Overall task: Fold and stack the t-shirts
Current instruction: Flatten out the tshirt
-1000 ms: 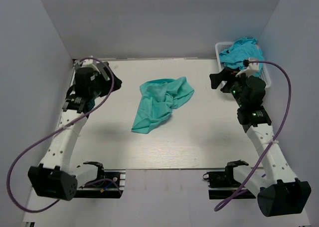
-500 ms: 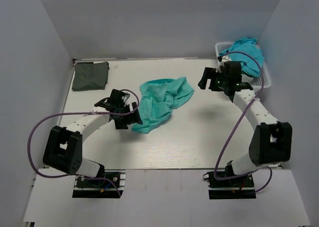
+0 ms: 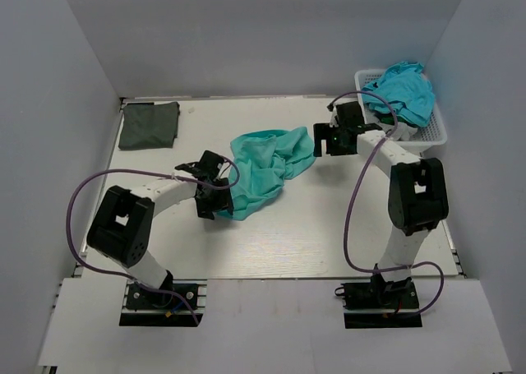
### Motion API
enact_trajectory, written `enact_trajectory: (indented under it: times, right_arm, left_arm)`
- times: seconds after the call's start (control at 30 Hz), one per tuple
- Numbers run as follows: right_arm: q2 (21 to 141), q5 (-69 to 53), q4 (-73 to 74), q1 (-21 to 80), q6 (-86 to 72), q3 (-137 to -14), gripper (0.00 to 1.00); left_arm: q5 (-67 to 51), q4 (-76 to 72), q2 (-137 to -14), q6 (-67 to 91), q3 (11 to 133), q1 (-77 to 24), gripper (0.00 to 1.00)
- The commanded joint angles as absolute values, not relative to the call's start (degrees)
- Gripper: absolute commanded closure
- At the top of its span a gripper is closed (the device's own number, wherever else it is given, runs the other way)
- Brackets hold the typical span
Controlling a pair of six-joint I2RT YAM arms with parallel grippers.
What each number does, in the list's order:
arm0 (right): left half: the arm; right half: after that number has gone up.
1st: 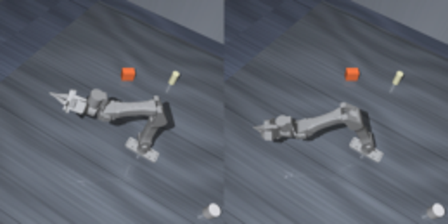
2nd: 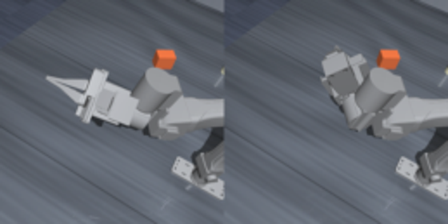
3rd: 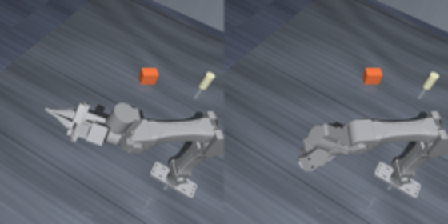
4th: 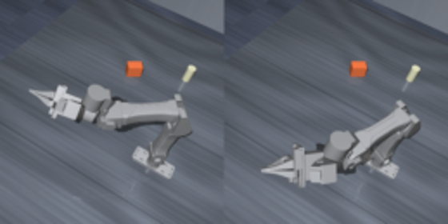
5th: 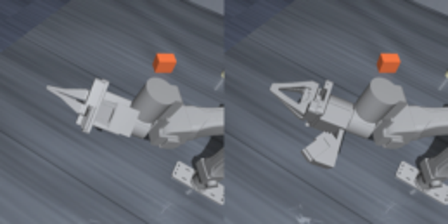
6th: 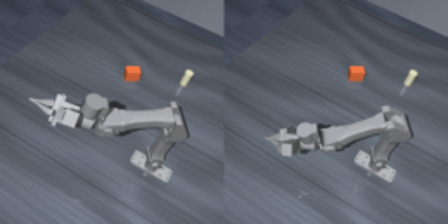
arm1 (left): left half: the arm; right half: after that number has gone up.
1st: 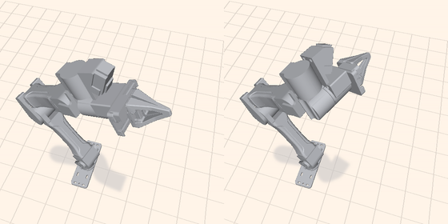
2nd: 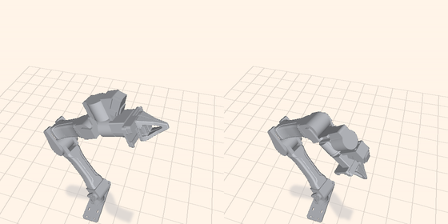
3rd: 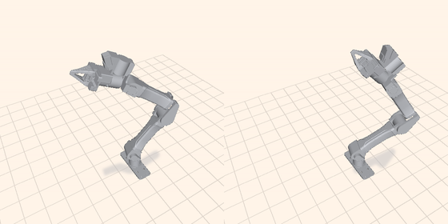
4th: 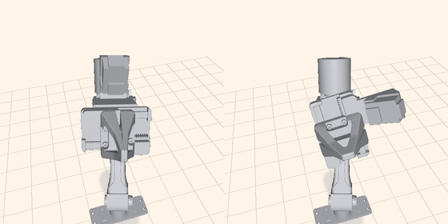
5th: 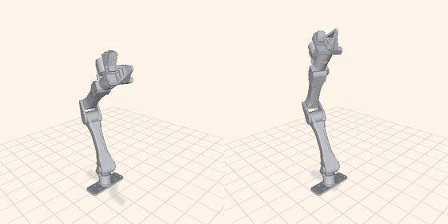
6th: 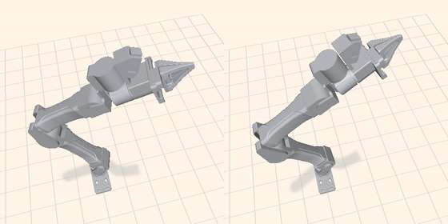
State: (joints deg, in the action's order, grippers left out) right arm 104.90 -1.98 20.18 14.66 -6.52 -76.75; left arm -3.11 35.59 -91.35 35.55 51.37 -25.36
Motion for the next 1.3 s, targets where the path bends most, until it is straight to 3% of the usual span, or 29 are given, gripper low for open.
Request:
enact_trajectory:
  times: [0.0,0.13,0.27,0.3,0.37,0.4,0.53,0.67,0.77,0.83,1.0,1.27]
  right_arm:
    - [107.6,2.4,20.7,15.6,-4.0,-80.4,0.10]
    - [110.4,3.1,19.4,16.1,-4.0,-81.4,0.10]
    - [113.4,3.6,16.0,16.2,-4.7,-82.1,0.10]
    - [114.3,3.8,15.4,16.3,-4.7,-82.5,0.10]
    - [115.7,4.7,13.2,16.4,-5.3,-83.0,0.10]
    - [116.3,5.0,12.6,16.3,-5.4,-83.1,0.10]
    - [119.3,3.4,9.5,16.7,-5.0,-84.5,0.18]
    - [120.7,1.1,8.7,17.2,-4.8,-85.1,0.52]
    - [120.4,-3.4,7.3,17.4,-4.7,-84.6,0.72]
    - [120.1,-6.3,6.1,17.5,-4.9,-84.6,1.00]
    - [115.1,-6.5,1.9,17.4,-6.3,-82.1,1.00]
    - [96.6,1.7,-1.8,17.1,-6.8,-74.8,1.00]
  left_arm:
    - [1.9,35.9,-92.7,37.1,52.8,-25.6,0.29]
    - [2.5,34.0,-94.1,37.1,54.9,-25.6,0.31]
    - [1.2,32.3,-96.9,35.7,56.2,-25.6,0.54]
    - [0.1,31.5,-96.9,35.7,56.2,-25.6,0.67]
    - [-1.1,29.7,-97.6,35.2,56.2,-25.6,0.82]
    - [-1.7,29.7,-97.6,35.2,56.2,-25.6,1.00]
    - [-2.8,27.8,-97.0,35.2,56.2,-25.6,1.00]
    - [-0.9,27.8,-93.9,35.2,56.7,-25.6,1.00]
    - [0.3,28.3,-91.8,33.9,58.7,-25.6,1.00]
    - [0.4,28.3,-89.3,33.3,59.8,-25.6,1.00]
    - [1.6,28.3,-83.2,32.8,62.7,-25.6,1.00]
    - [11.1,28.3,-69.6,32.3,67.8,-25.6,1.00]
